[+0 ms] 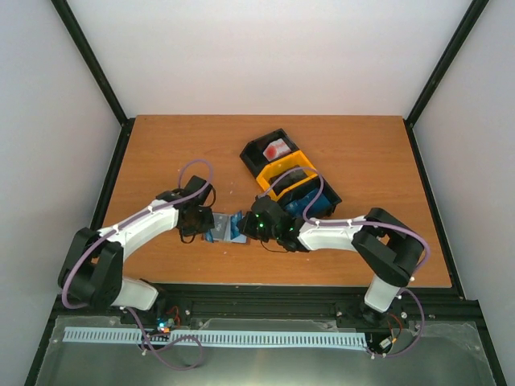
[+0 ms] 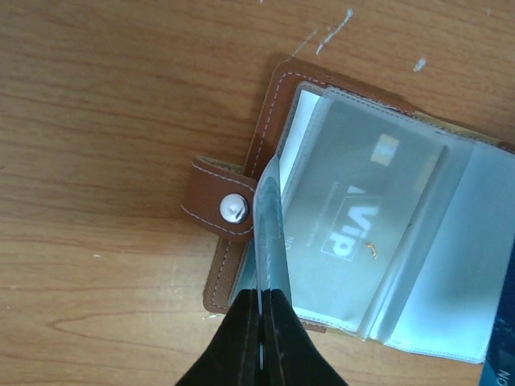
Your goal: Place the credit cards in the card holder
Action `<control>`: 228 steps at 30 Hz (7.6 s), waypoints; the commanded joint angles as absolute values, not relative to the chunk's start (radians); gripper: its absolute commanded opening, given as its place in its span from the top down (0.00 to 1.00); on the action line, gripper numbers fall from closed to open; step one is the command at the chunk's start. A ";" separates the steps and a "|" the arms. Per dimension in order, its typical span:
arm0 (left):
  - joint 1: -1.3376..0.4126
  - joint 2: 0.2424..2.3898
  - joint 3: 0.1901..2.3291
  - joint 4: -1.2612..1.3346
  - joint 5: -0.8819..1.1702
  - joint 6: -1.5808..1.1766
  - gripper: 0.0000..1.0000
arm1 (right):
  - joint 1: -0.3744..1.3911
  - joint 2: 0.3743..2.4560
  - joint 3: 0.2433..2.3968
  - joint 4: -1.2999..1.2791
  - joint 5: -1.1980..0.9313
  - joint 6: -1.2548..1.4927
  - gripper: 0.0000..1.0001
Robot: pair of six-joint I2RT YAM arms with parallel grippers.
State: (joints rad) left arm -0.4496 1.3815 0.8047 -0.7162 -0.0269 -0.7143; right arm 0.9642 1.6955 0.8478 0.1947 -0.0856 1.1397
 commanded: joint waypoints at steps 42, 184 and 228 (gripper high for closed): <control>-0.351 1.381 0.805 -0.838 0.218 -0.604 0.99 | 0.986 1.886 0.805 0.534 -0.016 1.171 0.97; -0.350 1.333 0.785 -0.788 0.242 -0.617 0.99 | 1.083 1.980 1.296 -0.331 0.023 0.971 0.40; -0.351 1.145 0.818 -0.595 0.461 -0.553 0.99 | 0.923 1.656 1.083 -0.483 0.004 0.836 0.46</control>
State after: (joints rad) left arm -0.3538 1.1690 0.8761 -0.7624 0.3050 -0.5869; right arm 0.9245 1.6402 1.1011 -0.3668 0.0399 0.9100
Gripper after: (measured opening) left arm 0.010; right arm 0.547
